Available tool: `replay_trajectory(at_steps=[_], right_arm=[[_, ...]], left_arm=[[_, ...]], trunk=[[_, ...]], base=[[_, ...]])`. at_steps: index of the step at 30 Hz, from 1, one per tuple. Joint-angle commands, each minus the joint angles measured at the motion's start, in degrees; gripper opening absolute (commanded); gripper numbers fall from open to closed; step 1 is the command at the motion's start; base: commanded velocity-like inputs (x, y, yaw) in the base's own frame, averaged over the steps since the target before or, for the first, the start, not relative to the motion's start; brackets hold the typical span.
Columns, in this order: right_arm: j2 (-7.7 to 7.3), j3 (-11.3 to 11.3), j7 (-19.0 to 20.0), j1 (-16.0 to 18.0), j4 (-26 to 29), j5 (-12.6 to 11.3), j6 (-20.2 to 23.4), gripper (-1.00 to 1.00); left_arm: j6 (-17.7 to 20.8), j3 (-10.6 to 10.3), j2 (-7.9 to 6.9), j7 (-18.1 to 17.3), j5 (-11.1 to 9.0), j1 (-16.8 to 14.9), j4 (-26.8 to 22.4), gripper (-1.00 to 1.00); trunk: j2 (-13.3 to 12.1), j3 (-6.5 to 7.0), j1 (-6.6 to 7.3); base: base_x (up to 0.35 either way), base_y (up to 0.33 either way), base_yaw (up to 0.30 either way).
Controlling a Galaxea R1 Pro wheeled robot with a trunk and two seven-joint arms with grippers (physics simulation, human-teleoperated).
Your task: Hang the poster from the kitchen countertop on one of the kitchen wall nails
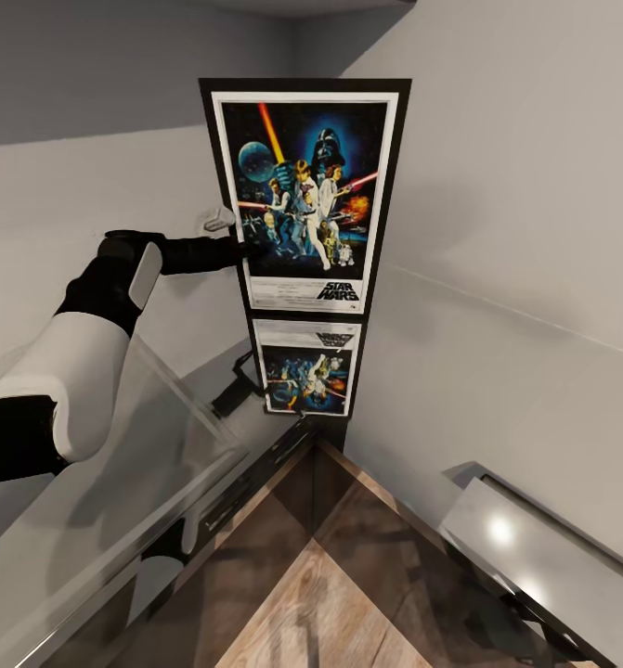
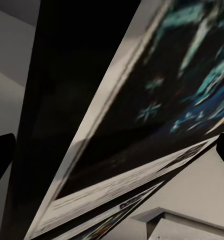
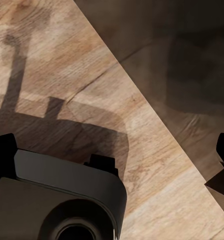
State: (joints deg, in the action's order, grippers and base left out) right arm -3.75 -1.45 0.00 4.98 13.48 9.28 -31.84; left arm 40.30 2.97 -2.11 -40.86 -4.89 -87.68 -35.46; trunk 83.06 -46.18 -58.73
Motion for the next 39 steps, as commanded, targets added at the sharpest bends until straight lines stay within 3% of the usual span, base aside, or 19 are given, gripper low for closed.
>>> replay_trajectory(at_steps=[1,8,9,33,39], right_arm=[[-0.02,-0.13,0.0,0.03,-0.03,0.04,-0.16,1.0],[-0.02,-0.13,0.0,0.03,-0.03,0.04,-0.16,1.0],[-0.04,-0.13,0.0,0.03,-0.03,0.04,-0.16,1.0],[-0.09,-0.13,0.0,0.03,-0.03,0.04,-0.16,1.0],[-0.11,-0.13,0.0,0.03,-0.03,0.04,-0.16,1.0]], left_arm=[[0.48,0.05,0.0,0.07,-0.46,-0.03,0.01,1.0],[0.51,0.03,0.0,0.02,-0.42,-0.03,-0.03,1.0],[0.54,0.03,0.0,0.01,-0.43,-0.03,-0.03,-1.0],[0.48,0.3,-0.09,-1.77,-0.39,-0.03,-0.13,-1.0],[0.48,0.8,-0.22,-1.86,-0.39,-0.03,-2.11,-1.0]], trunk=[[0.02,-0.04,0.0],[0.02,-0.04,0.0],[0.02,-0.04,0.0],[0.02,0.26,0.0],[0.02,0.31,0.0]], base=[[0.0,0.0,0.0],[0.0,0.0,0.0],[0.0,0.0,0.0],[0.0,0.0,-0.018],[-0.019,0.0,0.0]])
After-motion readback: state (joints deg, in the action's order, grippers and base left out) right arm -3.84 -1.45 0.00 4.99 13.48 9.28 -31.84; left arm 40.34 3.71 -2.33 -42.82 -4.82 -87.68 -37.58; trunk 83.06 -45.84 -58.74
